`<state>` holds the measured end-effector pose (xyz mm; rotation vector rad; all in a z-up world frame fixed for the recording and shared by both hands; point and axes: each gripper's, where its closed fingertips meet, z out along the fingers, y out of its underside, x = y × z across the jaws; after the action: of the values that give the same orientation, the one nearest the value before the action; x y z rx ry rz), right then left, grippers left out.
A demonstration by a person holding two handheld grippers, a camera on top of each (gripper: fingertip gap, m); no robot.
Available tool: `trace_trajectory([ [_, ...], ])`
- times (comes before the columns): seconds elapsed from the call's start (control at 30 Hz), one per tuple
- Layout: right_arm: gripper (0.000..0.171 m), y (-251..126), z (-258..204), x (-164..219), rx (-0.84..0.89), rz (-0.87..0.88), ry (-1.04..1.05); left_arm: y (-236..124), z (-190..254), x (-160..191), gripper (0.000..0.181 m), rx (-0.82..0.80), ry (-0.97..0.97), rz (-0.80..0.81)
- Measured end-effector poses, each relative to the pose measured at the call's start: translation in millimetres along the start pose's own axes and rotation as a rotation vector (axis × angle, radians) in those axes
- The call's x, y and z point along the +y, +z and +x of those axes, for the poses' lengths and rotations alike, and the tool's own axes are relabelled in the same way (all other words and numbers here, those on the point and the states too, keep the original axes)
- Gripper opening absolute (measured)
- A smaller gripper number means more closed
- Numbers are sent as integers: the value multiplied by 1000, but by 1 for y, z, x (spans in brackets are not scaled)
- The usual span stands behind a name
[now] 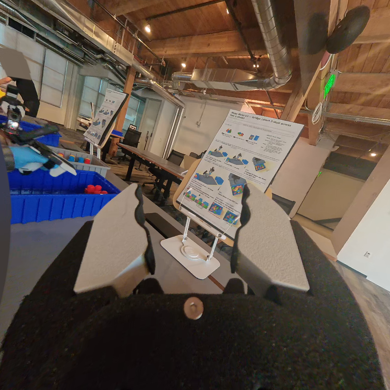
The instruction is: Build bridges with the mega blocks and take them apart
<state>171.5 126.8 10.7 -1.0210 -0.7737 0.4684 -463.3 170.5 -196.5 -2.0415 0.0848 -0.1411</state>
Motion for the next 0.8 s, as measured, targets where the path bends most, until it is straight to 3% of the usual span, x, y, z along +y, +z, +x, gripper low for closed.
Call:
trace_trajectory([
  [0.17,88,-10,7,-3,38,11,-5,50,-40,25,88,-55,-95,-148],
  [0.33,88,-17,15,-4,76,8,-12,83,-51,38,90,-76,-121,-228],
  [0.67,88,-13,18,2,95,-26,-28,120,-63,50,86,-130,-39,-368],
  [0.73,88,-11,18,3,92,-33,-32,126,-63,52,78,-123,-33,-383],
  [0.8,87,-10,17,4,93,-41,-36,129,-60,54,46,-99,-26,-382],
])
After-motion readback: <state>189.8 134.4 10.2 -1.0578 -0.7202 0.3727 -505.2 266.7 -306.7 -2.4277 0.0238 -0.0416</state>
